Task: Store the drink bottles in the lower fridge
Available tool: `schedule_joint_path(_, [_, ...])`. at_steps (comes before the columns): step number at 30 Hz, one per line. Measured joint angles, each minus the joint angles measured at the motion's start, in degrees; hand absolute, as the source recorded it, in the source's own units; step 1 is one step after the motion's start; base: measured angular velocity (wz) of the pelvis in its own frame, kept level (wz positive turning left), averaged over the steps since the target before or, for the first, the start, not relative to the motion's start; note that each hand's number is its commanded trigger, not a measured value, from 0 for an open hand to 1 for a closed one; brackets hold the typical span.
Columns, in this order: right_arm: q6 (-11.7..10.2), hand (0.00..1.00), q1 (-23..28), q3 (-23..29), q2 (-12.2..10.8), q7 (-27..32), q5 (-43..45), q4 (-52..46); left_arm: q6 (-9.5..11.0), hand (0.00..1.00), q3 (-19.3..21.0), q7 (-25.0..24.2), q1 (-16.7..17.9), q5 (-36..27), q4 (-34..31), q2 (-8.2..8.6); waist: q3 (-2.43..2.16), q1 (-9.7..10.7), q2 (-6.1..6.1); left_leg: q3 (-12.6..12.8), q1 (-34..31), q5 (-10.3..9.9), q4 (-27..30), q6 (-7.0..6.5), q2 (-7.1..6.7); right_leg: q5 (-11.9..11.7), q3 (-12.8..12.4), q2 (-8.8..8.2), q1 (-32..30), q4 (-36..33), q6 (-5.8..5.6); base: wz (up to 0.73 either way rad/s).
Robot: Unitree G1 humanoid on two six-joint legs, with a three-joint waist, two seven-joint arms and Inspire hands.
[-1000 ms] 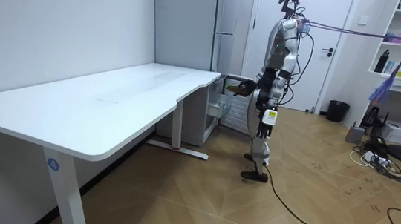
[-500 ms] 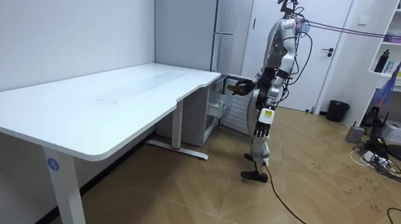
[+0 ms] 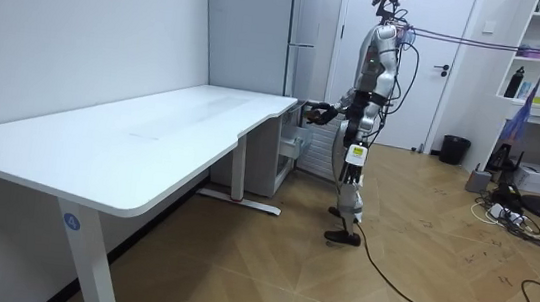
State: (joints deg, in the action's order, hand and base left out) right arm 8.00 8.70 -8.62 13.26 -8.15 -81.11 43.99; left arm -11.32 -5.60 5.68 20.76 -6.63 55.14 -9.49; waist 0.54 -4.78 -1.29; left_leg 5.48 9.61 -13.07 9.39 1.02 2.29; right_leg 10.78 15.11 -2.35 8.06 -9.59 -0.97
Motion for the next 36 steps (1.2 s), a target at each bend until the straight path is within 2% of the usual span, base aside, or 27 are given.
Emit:
schedule_joint_path(8, [-0.5,1.00,-0.8,4.0,0.0,0.9,-0.5,0.0,-0.2,0.00,3.7,-0.3,0.2,1.4,0.0,-0.25,0.00,0.3,0.27,-0.8,-0.1,0.0,0.1,0.00,-0.08,0.1,0.8,-0.12,0.1,0.0,-0.02,0.04])
schedule_joint_path(12, [-0.4,1.00,-0.9,5.0,0.0,1.8,-0.4,0.1,-0.2,0.00,5.8,-1.0,0.0,6.9,-0.2,-0.24,-0.02,0.1,0.67,-0.8,-0.3,0.0,0.1,0.00,-0.08,0.1,0.8,-0.14,0.0,0.1,-0.02,0.00])
schedule_joint_path(14, [-0.4,1.00,-1.3,5.5,0.1,1.8,-0.5,0.5,-0.2,0.00,6.7,-1.3,0.0,7.4,-0.4,-0.25,-0.01,0.1,0.85,-0.9,-0.4,0.0,0.1,0.00,-0.11,0.1,0.8,-0.16,0.1,0.1,-0.03,0.00])
schedule_joint_path(20, [-0.3,1.00,-3.3,5.5,0.3,1.9,-0.6,2.7,-0.2,0.00,6.8,-2.9,0.0,7.5,-1.1,-0.24,-0.02,0.0,1.15,-0.9,-0.4,0.0,0.2,0.00,-0.12,0.1,0.9,-0.18,0.4,0.0,-0.03,0.00])
schedule_joint_path(26, [0.8,1.00,-5.4,5.5,1.1,2.2,-0.8,5.1,-0.5,0.00,6.8,-4.2,0.0,7.4,-1.2,-0.31,0.02,0.1,0.88,-1.1,-0.6,0.0,0.4,-0.01,-0.22,0.1,1.0,-0.30,0.5,0.0,-0.03,0.01])
schedule_joint_path(30, [2.2,1.00,-5.9,5.7,2.9,2.7,-2.1,5.9,-1.3,0.00,6.8,-5.2,0.1,7.4,-1.2,-0.34,0.06,0.2,0.71,-2.4,-1.0,0.0,0.6,-0.05,-0.61,0.2,2.3,-0.67,0.7,0.1,-0.22,0.15])
schedule_joint_path(32, [2.4,1.00,-7.2,6.2,3.1,2.7,-2.1,8.1,-1.8,0.00,6.8,-5.3,0.2,7.4,-1.2,-0.42,0.09,0.3,0.64,-2.6,-1.0,0.1,0.6,-0.05,-0.65,0.2,2.6,-0.72,0.9,0.2,-0.27,0.09])
schedule_joint_path(34, [3.0,1.00,-10.0,7.7,3.3,3.0,-2.0,11.3,-2.1,0.00,6.8,-5.3,0.1,7.3,-1.3,-0.43,0.33,0.2,0.19,-2.6,-1.2,0.1,0.7,-0.06,-0.67,0.2,2.7,-0.77,0.9,0.2,-0.28,0.03])
schedule_joint_path(36, [2.9,1.00,-11.0,7.8,3.9,3.8,-2.1,12.3,-2.1,0.00,6.8,-5.3,0.0,7.3,-1.4,-0.50,0.30,0.1,-0.13,-2.6,-1.3,0.1,0.7,-0.14,-0.74,0.3,2.8,-0.87,0.8,0.1,-0.33,0.02])
